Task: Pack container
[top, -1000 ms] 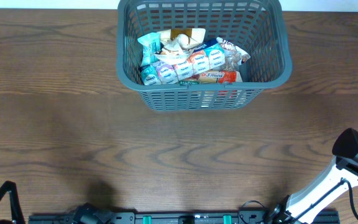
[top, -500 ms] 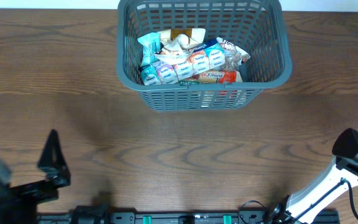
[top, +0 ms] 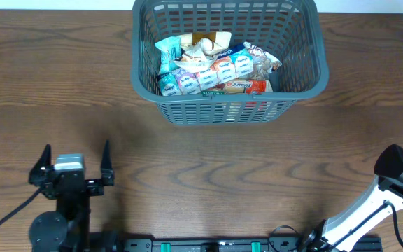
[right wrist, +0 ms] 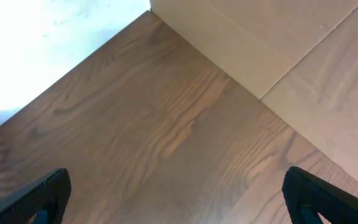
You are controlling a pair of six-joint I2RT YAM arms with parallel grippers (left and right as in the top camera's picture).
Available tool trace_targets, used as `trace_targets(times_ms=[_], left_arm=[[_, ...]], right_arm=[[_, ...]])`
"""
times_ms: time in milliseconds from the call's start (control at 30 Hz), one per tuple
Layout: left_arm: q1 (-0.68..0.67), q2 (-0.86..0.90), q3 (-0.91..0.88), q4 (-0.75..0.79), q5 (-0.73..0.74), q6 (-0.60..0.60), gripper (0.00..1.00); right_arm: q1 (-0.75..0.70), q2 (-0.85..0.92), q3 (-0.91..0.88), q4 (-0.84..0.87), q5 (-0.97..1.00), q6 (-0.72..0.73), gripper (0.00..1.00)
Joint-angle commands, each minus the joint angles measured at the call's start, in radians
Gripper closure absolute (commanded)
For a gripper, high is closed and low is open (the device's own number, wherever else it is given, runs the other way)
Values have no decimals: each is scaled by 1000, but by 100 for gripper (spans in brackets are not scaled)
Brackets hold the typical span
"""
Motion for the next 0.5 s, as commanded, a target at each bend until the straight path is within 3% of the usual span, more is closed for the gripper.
trace_targets(times_ms=[0, 467], left_arm=[[6, -74, -92, 62, 18, 1, 1], [6, -93, -278, 131, 18, -5, 1]], right_arm=[[-11, 0, 1, -1, 3, 11, 1], [-11, 0, 1, -1, 3, 11, 1]])
